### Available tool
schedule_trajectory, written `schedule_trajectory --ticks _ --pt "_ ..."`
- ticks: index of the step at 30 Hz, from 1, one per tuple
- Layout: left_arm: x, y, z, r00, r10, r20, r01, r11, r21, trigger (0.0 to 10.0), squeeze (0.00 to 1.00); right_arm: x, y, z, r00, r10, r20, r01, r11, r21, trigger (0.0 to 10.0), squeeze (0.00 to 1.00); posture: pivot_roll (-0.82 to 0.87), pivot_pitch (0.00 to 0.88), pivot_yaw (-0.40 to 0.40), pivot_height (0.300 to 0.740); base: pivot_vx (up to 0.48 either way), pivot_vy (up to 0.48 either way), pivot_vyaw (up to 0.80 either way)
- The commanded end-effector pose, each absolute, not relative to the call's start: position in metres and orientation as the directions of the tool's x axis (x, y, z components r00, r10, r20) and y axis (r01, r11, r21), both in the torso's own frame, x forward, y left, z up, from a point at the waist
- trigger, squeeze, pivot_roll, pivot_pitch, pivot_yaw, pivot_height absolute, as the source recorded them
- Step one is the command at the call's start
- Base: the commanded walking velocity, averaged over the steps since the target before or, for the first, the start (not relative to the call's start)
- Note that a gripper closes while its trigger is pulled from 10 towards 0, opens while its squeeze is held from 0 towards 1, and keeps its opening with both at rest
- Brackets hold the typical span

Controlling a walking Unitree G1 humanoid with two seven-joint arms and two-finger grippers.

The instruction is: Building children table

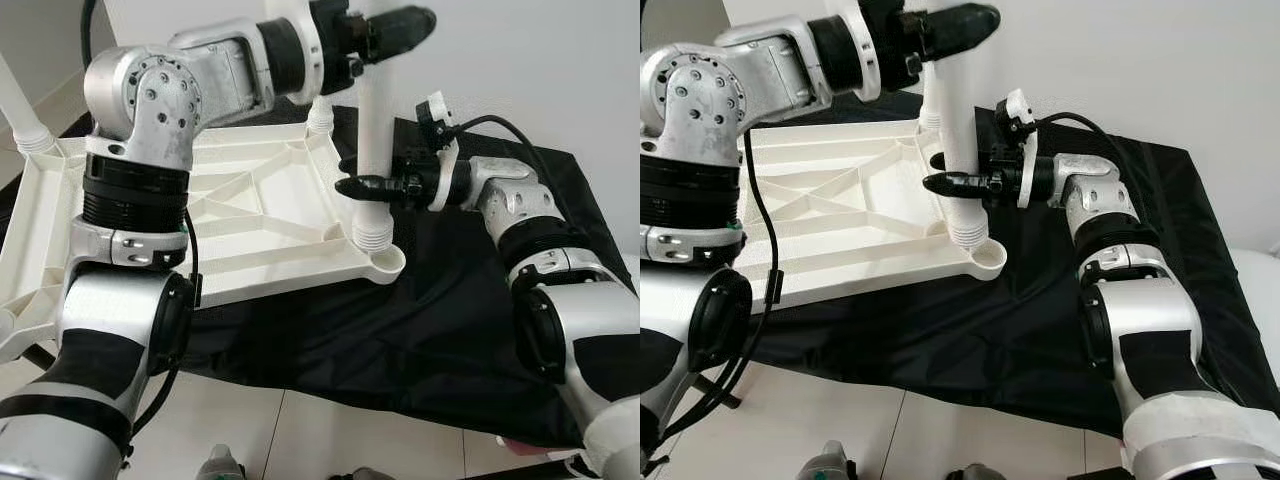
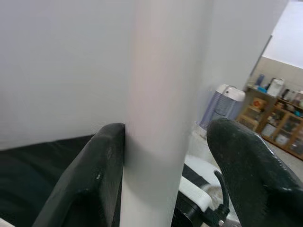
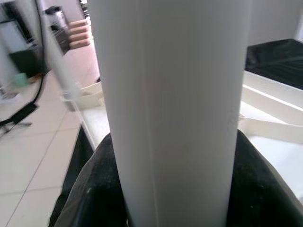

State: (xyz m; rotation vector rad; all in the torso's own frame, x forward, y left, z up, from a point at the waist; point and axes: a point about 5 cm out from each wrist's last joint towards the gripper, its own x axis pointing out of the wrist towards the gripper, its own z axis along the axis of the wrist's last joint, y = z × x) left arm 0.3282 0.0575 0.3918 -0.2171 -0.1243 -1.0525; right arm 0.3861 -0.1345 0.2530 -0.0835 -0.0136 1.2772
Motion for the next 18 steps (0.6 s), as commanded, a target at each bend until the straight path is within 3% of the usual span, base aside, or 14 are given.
schedule_trajectory --ticks 1,2,3,8,15,16,18 --pt "0.326 0.059 0.404 0.469 -0.849 0.242 0.881 0.468 -0.064 10.0 0.0 0.389 -0.133 0.254 0.33 0.944 -0.008 -0.943 0.329 -0.053 10.0 0.0 0.06 0.0 -0.068 0.74 0.0 0.0 0.0" --pt "0.326 0.059 0.404 0.469 -0.849 0.242 0.881 0.468 -0.064 10.0 0.0 0.389 -0.133 0.254 0.33 0.944 -0.008 -0.943 0.329 -0.053 10.0 0.0 0.06 0.0 -0.068 0.74 0.0 0.0 0.0" --pt "0.332 0.067 0.407 0.523 -0.815 0.251 0.845 0.533 -0.031 10.0 0.0 0.39 -0.132 0.255 0.359 0.933 0.026 -0.932 0.359 -0.042 10.0 0.0 0.06 0.0 -0.067 0.74 0.0 0.0 0.0" --pt "0.339 0.077 0.411 0.573 -0.78 0.253 0.806 0.592 0.002 10.0 0.0 0.393 -0.132 0.256 0.41 0.911 0.049 -0.911 0.412 -0.034 10.0 0.0 0.06 0.0 -0.065 0.74 0.0 0.0 0.0" --pt "0.35 0.099 0.416 0.682 -0.679 0.272 0.696 0.717 0.043 10.0 0.0 0.402 -0.138 0.26 0.571 0.808 0.147 -0.818 0.574 0.02 10.0 0.0 0.06 0.0 -0.066 0.74 0.0 0.0 0.0" --pt "0.356 0.091 0.403 0.722 -0.636 0.271 0.653 0.757 0.037 10.0 0.0 0.403 -0.14 0.262 0.612 0.77 0.179 -0.786 0.617 0.034 10.0 0.0 0.06 0.0 -0.063 0.74 0.0 0.0 0.0" --pt "0.356 0.091 0.403 0.722 -0.636 0.271 0.653 0.757 0.037 10.0 0.0 0.403 -0.14 0.262 0.612 0.77 0.179 -0.786 0.617 0.034 10.0 0.0 0.06 0.0 -0.063 0.74 0.0 0.0 0.0"
